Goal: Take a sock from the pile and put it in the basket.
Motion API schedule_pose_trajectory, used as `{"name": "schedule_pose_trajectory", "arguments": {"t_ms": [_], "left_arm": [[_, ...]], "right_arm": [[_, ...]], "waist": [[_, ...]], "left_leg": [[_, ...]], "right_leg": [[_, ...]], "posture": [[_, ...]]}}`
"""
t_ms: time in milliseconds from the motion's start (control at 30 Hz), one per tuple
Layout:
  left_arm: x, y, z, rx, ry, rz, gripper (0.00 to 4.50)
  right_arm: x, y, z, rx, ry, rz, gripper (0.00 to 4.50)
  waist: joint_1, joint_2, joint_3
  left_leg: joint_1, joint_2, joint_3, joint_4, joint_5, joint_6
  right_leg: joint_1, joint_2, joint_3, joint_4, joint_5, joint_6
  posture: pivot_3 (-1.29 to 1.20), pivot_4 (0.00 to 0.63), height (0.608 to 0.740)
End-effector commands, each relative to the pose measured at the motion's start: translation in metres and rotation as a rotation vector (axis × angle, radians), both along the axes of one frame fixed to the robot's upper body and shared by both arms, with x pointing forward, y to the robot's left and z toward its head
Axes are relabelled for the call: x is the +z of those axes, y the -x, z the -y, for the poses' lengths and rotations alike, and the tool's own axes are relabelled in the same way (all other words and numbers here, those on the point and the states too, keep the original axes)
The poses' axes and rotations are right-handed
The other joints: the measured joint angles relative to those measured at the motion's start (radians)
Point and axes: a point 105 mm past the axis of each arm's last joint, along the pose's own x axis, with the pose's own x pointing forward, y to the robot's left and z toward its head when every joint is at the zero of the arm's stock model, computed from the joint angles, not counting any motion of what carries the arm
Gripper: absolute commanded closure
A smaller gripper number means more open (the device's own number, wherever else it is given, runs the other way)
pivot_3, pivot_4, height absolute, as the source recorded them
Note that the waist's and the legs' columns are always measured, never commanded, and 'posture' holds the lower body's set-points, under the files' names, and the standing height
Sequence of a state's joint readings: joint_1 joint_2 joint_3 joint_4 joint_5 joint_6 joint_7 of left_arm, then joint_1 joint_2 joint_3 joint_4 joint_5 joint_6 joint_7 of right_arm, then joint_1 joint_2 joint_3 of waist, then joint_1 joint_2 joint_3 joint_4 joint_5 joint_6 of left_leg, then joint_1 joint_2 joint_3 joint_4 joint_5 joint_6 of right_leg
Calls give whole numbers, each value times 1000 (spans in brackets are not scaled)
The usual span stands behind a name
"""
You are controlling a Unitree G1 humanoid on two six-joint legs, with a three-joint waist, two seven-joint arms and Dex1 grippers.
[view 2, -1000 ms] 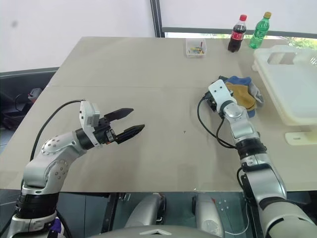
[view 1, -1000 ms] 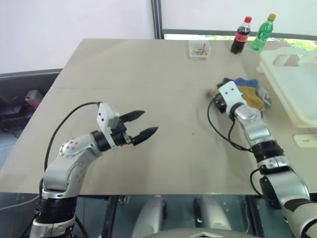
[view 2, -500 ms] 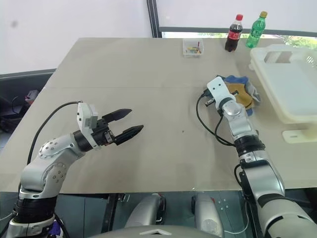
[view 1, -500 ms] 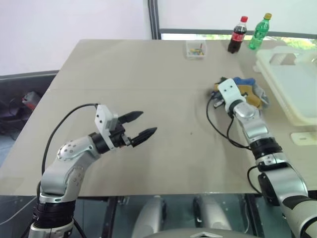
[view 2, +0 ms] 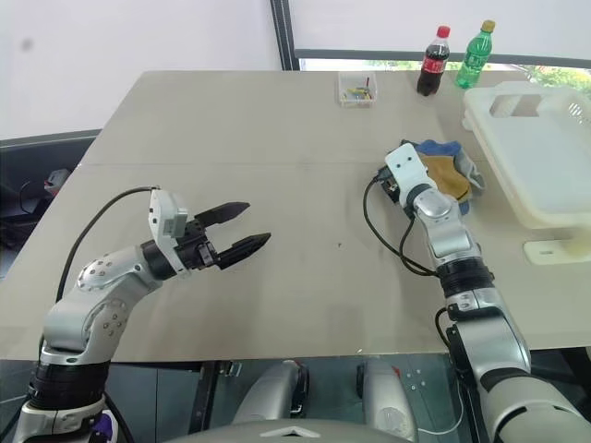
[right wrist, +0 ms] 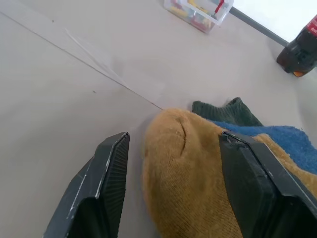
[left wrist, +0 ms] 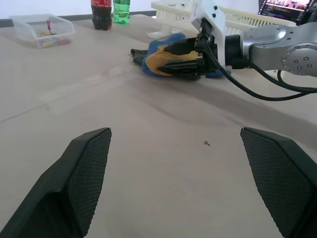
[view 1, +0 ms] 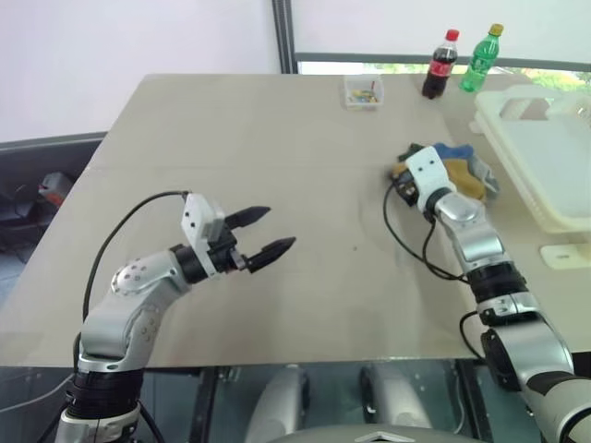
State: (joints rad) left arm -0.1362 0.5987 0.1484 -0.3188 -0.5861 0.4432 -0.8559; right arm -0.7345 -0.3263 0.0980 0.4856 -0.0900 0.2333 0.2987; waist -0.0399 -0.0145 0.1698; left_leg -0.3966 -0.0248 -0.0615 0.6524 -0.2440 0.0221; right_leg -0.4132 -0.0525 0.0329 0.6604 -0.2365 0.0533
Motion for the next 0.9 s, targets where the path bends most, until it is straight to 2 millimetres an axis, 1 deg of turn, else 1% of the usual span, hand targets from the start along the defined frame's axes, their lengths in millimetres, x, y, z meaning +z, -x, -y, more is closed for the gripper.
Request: {"name": "schedule_pose_trajectory", "arguments": {"t_ms": [33,100,167,200,233,333,367,533,667,800,900], "left_arm": [[8,1,0,-3,0,41,0],[9,2,0,-1,3,42,0],[10,2,-1,2,4,43,0],[10,3,-1,3,4,43,0],[10,3,-2,5,5,44,0],[11,3,-2,8,6,45,0],[11,3,-2,9,7,45,0],[12,2,-2,9,11,46,0],[11,2,-1,6,13,45,0],[11,1,-1,4,16,43,0],[11,1,-1,4,17,41,0]], "right_arm": [[15,0,-1,5,-32,54,1566],[14,-1,1,-6,-35,49,1566],[11,-3,3,-23,-42,41,2110],[10,-3,4,-27,-41,38,2300],[10,-4,5,-30,-40,35,2859],[8,-5,6,-31,-38,33,4271],[9,-5,5,-30,-39,34,4454],[16,-3,1,-13,-65,53,4454],[21,2,-5,16,-150,33,4454],[26,18,-24,131,-309,-64,4454],[25,33,-36,197,-348,-131,4454]], "waist": [[0,0,0],[0,0,0],[0,0,0],[0,0,0],[0,0,0],[0,0,0],[0,0,0],[0,0,0],[0,0,0],[0,0,0],[1,0,0]], "left_leg": [[0,0,0,0,0,0],[0,0,0,0,0,0],[0,0,0,0,0,0],[0,0,0,0,0,0],[0,0,0,0,0,0],[0,0,0,0,0,0],[0,0,0,0,0,0],[0,0,0,0,0,0],[0,0,0,0,0,0],[0,0,0,0,0,0],[0,0,-1,-1,0,0]], "right_leg": [[0,0,0,0,0,0],[0,0,0,0,0,0],[0,0,0,0,0,0],[0,0,0,0,0,0],[0,0,0,0,0,0],[0,0,0,0,0,0],[0,0,0,0,0,0],[0,0,0,0,0,0],[0,0,0,0,0,0],[0,0,0,0,0,0],[0,0,0,0,0,0]], "posture": [[0,150,740],[0,150,740],[0,150,740],[0,150,740],[0,150,740],[0,150,740],[0,150,740],[0,150,740],[0,150,740],[0,150,740],[0,150,740]]}}
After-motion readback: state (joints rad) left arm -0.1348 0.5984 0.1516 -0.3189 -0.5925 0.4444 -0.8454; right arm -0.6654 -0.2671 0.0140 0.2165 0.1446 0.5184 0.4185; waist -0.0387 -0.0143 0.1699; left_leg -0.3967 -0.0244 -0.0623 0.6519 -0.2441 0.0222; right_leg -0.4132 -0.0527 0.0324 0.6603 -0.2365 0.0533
